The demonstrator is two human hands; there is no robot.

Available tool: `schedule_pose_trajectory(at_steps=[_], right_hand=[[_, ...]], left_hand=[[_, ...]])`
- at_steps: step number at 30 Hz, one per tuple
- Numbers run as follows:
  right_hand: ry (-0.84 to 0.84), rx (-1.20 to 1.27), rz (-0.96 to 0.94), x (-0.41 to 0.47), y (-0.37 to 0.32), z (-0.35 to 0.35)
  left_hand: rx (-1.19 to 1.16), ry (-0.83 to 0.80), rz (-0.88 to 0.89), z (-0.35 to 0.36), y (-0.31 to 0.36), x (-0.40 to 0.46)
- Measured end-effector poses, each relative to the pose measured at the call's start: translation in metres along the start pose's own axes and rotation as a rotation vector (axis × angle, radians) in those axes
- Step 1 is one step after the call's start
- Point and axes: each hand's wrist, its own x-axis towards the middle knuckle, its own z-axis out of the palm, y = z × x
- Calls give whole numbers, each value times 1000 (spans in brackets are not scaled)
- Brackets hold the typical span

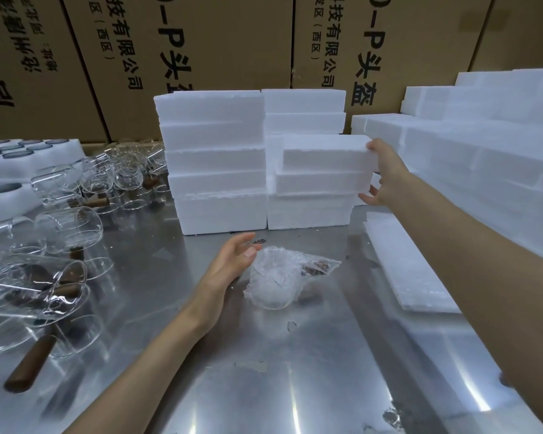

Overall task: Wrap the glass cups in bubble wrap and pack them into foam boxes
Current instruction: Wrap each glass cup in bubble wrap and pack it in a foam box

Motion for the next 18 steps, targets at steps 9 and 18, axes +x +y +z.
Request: schedule_pose_trajectory(at_steps=[9,18], right_hand=[[4,153,24,-18,3,-28],[-23,125,19,-43,49,-65]], left_hand=[[401,-121,52,7,-3,-10],[363,-35,54,-8,8,-5]])
